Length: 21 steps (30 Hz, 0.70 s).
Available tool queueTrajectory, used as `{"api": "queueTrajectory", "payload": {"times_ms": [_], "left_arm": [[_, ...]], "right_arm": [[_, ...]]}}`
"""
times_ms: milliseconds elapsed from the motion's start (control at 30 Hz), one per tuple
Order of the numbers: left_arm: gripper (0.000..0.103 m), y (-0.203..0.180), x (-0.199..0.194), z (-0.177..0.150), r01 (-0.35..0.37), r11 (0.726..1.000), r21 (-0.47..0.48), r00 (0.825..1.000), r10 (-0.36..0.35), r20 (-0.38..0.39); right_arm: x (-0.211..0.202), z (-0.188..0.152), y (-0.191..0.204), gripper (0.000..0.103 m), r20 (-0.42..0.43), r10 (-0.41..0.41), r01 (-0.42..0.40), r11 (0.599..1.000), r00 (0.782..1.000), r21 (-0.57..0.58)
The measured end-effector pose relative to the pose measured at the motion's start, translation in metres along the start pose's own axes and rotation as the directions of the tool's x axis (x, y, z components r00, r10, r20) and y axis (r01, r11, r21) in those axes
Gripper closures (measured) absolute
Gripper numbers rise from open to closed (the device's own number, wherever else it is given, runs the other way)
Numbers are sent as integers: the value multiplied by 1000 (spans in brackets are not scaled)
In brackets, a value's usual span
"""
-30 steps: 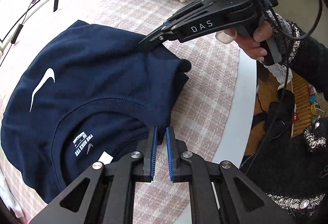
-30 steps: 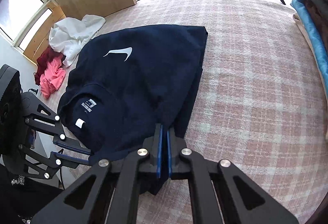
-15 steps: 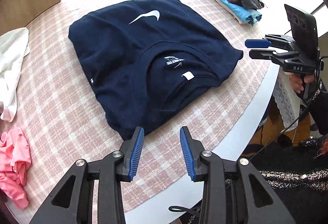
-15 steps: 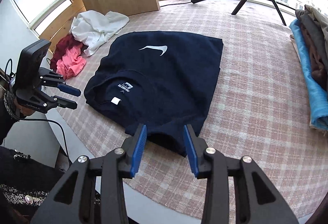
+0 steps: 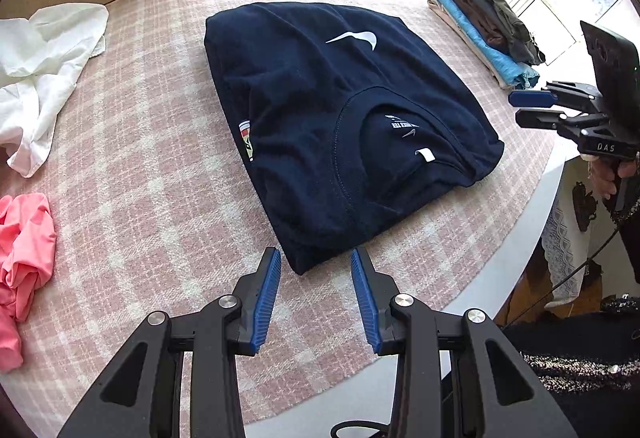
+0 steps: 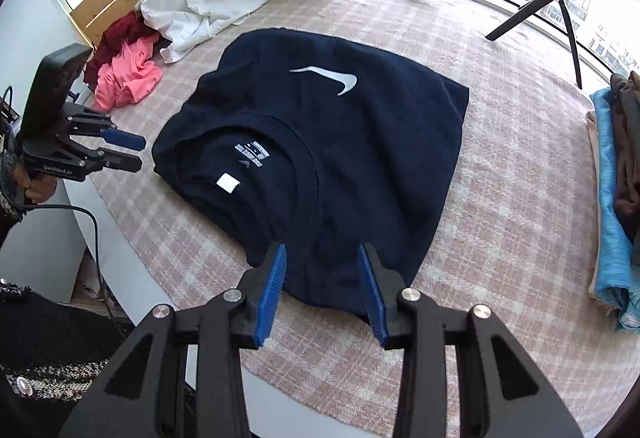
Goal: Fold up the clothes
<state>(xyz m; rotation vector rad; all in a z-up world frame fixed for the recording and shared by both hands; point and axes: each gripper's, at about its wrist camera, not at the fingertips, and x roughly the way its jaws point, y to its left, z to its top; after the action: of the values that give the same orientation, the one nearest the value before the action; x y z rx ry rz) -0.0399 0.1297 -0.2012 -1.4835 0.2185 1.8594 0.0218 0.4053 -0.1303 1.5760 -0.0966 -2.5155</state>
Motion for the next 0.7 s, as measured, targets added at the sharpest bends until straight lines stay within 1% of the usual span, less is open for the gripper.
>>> {"api": "queueTrajectory", "payload": {"times_ms": [67,133,200,233,300,367,433,500,533,567,633,700], "left_arm": [[68,-1,-5,-2,12,1000,-5,999,-12,31],[68,1,-8,-4,19,1000,-13,998,-18,62],[68,8,-8,-7,22,999,-30,997,-19,80],[68,12,-6,-9,27,999,-39,996,-24,82],[68,18,1,-10,27,998,-48,996,-23,87],[68,23,7,-11,30,999,-45,995,-26,93],[68,26,12,-11,40,998,-45,994,-35,103],[68,26,15,-11,53,998,-43,993,-48,110],[68,27,16,-10,60,997,-42,992,-54,114],[68,26,18,-10,65,997,-37,991,-60,117],[68,24,19,-9,64,998,-20,991,-61,123],[68,21,20,-7,65,998,-8,989,-64,132]], "right_arm": [[-17,32,3,66,44,7,-7,1000,999,1],[-27,71,10,66,95,61,-62,998,994,3],[-27,111,21,66,119,100,-99,995,988,-20],[-21,131,31,66,117,97,-92,995,988,-50],[2,165,51,66,95,62,-49,991,994,-127],[38,191,60,66,37,21,-15,984,999,-179],[79,206,62,66,-45,-30,20,978,999,-208],[118,208,58,66,-133,-40,13,980,990,-198],[131,205,57,66,-162,-47,13,979,986,-204],[143,202,56,66,-188,-54,13,977,981,-213],[162,196,53,66,-218,-133,76,966,967,-248],[171,191,47,66,-250,-156,96,967,956,-237]]}}
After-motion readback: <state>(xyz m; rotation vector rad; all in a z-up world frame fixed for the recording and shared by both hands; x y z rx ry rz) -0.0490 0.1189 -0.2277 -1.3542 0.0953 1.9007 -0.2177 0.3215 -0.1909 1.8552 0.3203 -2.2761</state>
